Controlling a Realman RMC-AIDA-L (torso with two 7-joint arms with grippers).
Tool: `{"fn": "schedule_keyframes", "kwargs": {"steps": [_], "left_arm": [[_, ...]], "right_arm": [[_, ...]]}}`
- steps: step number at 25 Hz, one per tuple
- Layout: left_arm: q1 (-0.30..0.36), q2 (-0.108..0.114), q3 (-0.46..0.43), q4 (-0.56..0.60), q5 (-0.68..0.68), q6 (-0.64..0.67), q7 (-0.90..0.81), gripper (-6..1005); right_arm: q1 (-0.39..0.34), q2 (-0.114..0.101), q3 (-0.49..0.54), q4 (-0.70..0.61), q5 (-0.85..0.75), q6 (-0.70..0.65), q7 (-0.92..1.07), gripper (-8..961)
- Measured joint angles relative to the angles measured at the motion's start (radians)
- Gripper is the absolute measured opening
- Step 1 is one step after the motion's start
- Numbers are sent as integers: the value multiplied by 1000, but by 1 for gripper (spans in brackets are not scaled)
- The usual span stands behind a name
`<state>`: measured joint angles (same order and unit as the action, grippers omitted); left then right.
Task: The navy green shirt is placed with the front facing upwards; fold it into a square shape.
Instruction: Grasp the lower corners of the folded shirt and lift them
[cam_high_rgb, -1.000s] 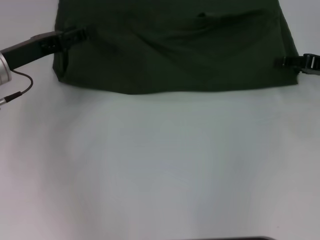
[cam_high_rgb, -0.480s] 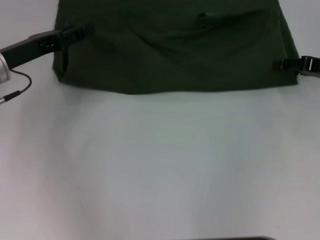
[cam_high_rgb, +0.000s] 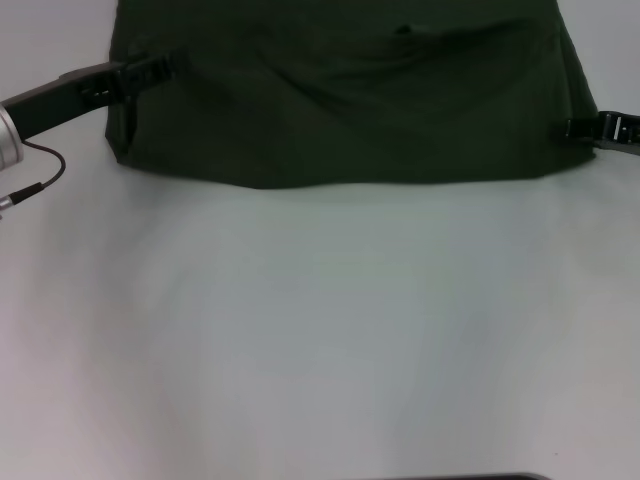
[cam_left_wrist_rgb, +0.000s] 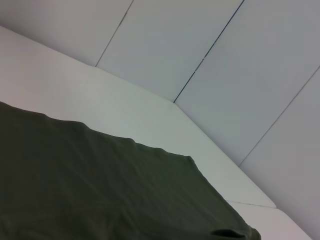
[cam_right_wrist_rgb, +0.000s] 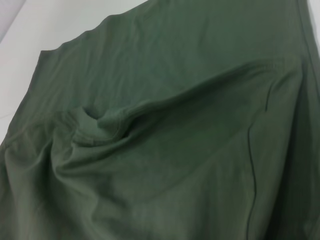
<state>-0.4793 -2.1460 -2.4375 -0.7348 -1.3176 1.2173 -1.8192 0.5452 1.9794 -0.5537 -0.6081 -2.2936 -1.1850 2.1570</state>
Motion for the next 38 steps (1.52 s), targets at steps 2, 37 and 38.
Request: {"fn": "schedule_keyframes", "kwargs": {"steps": [2,37,38], "left_arm": [[0,0,0,0,0,-1,0,716],[10,39,8,17,223,-67,-35,714],[7,38,8,18,232,-71,-35,713]], "right_arm": [[1,0,0,0,0,-4,-2,434],[2,-15,9,12,4,10,-12,34],[2,-15,9,12,4,10,-12,34]]}}
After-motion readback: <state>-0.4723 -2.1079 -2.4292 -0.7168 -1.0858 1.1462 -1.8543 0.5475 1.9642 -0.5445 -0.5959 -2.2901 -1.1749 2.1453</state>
